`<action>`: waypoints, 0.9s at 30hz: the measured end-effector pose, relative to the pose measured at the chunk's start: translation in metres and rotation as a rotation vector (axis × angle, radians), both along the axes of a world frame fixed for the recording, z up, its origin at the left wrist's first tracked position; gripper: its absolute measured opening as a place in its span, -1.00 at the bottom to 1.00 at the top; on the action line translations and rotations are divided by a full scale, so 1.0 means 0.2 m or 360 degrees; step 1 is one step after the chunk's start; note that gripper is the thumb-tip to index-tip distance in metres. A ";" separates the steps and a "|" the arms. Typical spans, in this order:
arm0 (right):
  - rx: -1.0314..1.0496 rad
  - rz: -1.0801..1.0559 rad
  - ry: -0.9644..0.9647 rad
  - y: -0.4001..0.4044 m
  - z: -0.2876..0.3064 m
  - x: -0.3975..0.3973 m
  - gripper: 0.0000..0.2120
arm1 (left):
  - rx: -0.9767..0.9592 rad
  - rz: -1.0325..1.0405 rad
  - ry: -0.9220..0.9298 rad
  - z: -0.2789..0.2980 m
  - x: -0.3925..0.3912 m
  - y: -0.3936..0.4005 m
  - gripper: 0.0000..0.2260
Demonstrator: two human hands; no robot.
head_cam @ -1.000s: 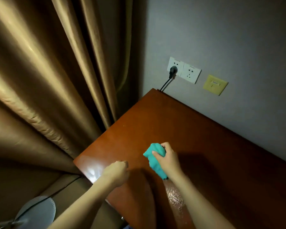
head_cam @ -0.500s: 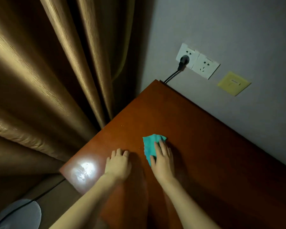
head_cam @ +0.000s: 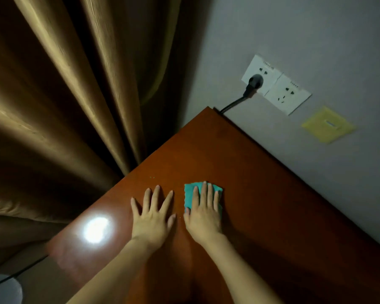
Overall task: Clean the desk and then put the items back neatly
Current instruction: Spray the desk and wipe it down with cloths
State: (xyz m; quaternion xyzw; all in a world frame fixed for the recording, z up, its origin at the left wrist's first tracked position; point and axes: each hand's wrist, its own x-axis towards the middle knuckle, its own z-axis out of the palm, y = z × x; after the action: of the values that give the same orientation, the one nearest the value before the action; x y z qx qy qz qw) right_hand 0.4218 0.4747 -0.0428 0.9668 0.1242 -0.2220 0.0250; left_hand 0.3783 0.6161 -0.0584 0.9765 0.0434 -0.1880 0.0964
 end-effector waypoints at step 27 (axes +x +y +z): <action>0.0139 0.0359 -0.0150 -0.09 -0.10 0.88 -0.49 | -0.0174 0.0195 -0.0249 -0.10 0.39 0.11 -0.47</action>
State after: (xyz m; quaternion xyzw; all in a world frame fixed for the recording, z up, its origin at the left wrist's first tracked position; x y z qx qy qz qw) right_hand 0.5972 0.4562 -0.0627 0.9562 0.2403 -0.1664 0.0134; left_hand 0.4570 0.6378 -0.0792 0.9770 0.0850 -0.1069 0.1640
